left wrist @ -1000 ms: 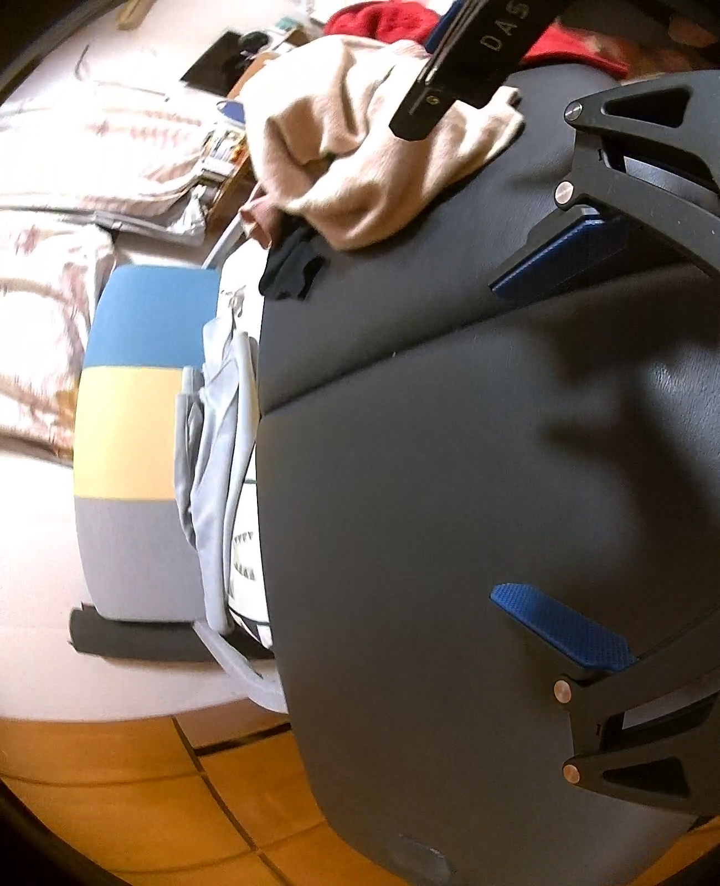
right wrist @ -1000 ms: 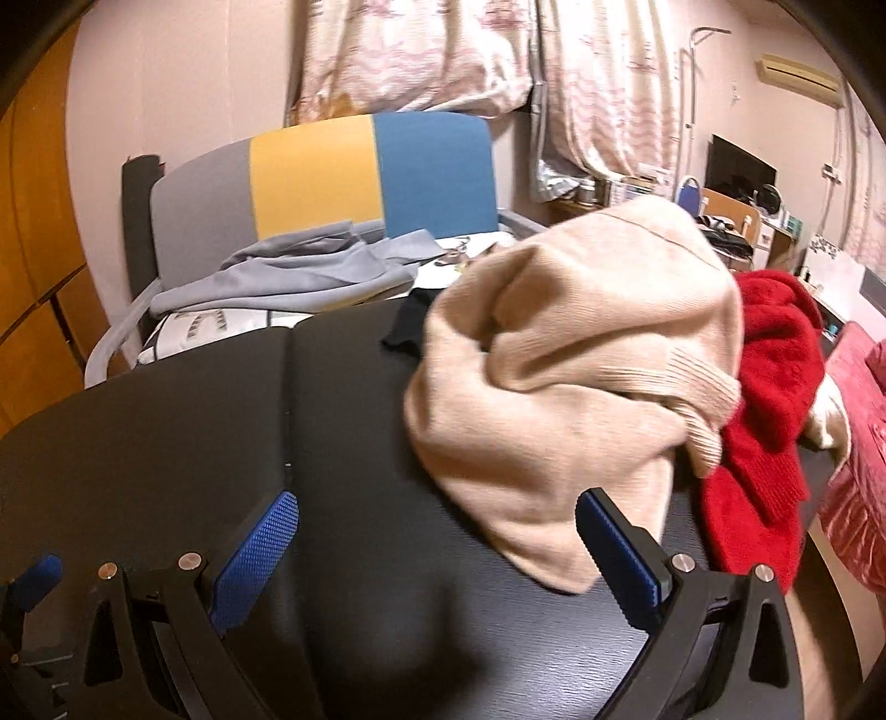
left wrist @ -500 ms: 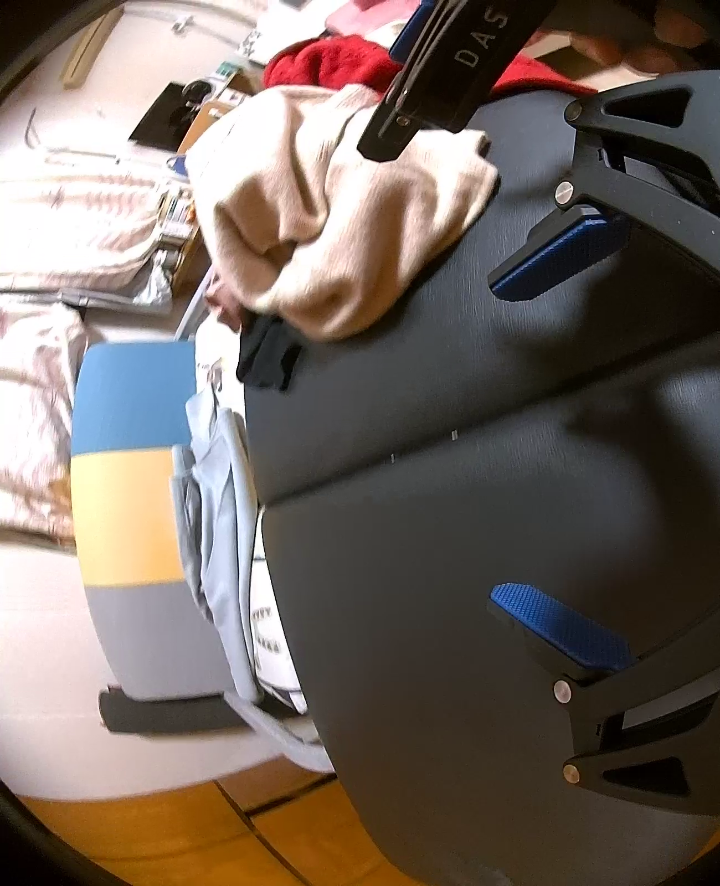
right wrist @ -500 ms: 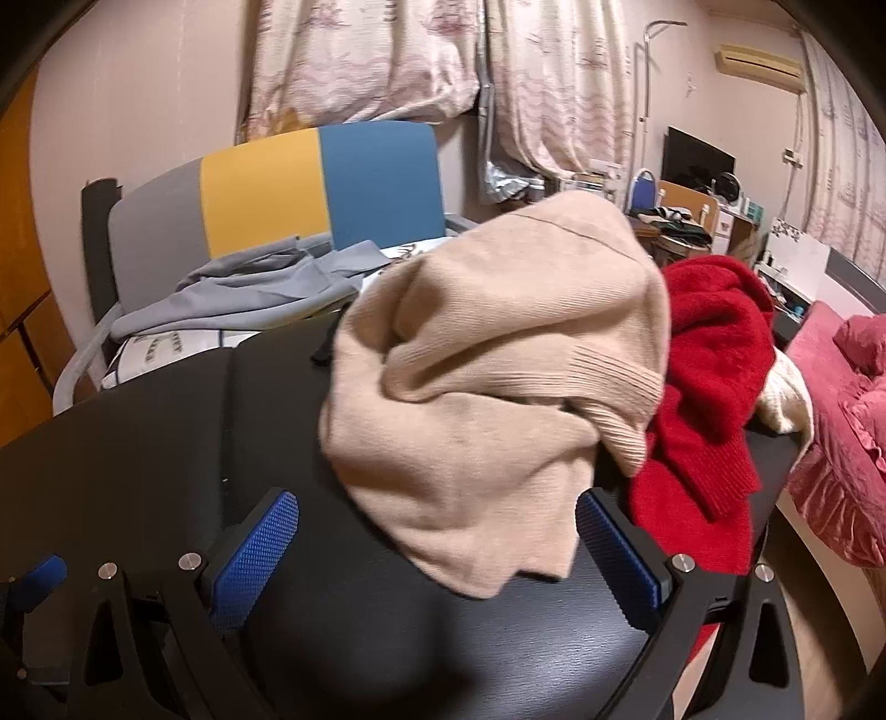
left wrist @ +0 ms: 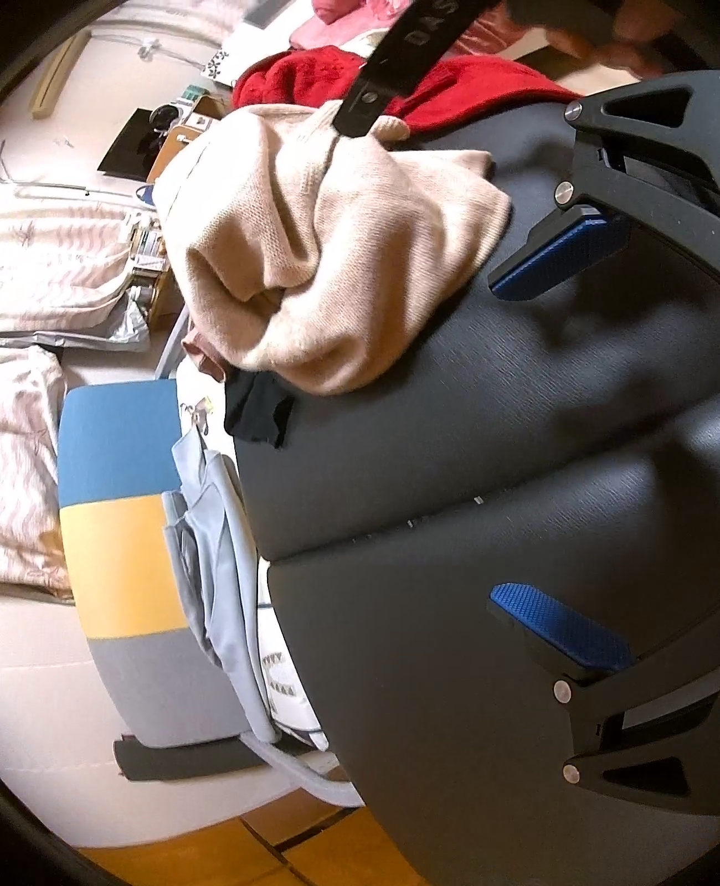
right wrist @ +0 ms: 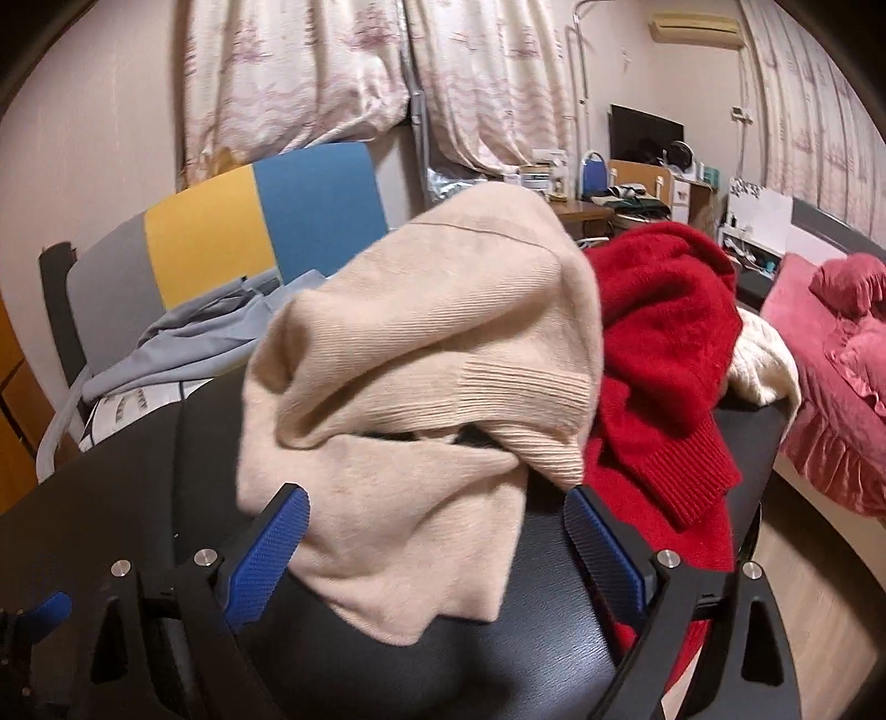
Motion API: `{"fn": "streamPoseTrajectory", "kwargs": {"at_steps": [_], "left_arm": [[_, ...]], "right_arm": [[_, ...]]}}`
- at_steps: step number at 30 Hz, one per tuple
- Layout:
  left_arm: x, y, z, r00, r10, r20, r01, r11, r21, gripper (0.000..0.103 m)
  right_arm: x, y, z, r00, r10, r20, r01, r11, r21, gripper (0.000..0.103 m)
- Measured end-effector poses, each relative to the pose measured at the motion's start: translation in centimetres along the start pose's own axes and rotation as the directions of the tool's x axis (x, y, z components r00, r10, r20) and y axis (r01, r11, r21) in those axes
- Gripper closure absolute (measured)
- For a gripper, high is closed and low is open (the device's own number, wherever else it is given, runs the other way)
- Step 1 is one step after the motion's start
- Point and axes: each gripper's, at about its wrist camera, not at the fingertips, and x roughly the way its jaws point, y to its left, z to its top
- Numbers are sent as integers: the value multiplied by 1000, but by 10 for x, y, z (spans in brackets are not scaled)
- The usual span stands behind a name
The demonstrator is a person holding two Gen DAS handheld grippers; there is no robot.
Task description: Fold clothes
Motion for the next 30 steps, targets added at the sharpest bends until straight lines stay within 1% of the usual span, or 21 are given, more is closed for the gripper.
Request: {"fn": "streamPoseTrajectory", "kwargs": {"at_steps": [2,6,9,11,13,15,17,20,25,29,30], "left_arm": [[8,-7,8,1000,-6,-1,6,1000,18,0],[23,-21,24,1000,-19,-3,19,998,54,0],[34,-31,36,1000,-26,-7,27,997,79,0],[44,-36,39,1000,-14,-21,16,997,80,0],[53,-38,39,998,-36,-42,39,997,64,0],[61,-42,39,996,-63,-62,67,996,62,0],[69,-47,41,995,-71,-71,76,994,76,0],[76,-54,48,992,-102,-71,107,991,78,0],[90,-64,63,979,-187,-85,192,980,57,0],[92,-68,53,951,-290,-103,297,953,53,0],[92,-69,51,947,-305,-104,312,948,61,0]], "right_arm": [[3,-9,0,1000,14,-2,-14,1000,24,18],[13,-29,-4,999,32,-29,-30,996,85,18],[26,-44,-12,996,51,-77,-41,991,130,18],[31,-50,-18,992,64,-106,-48,988,150,18],[34,-53,-24,990,74,-116,-57,987,150,18],[34,-52,-26,991,82,-107,-67,989,135,18],[35,-50,-25,990,91,-105,-78,989,125,18],[36,-47,-22,992,75,-102,-63,992,109,18],[40,-51,-24,992,56,-110,-44,993,108,18],[44,-57,-25,992,45,-114,-32,993,115,18],[47,-57,-24,993,41,-113,-29,994,108,18]]}}
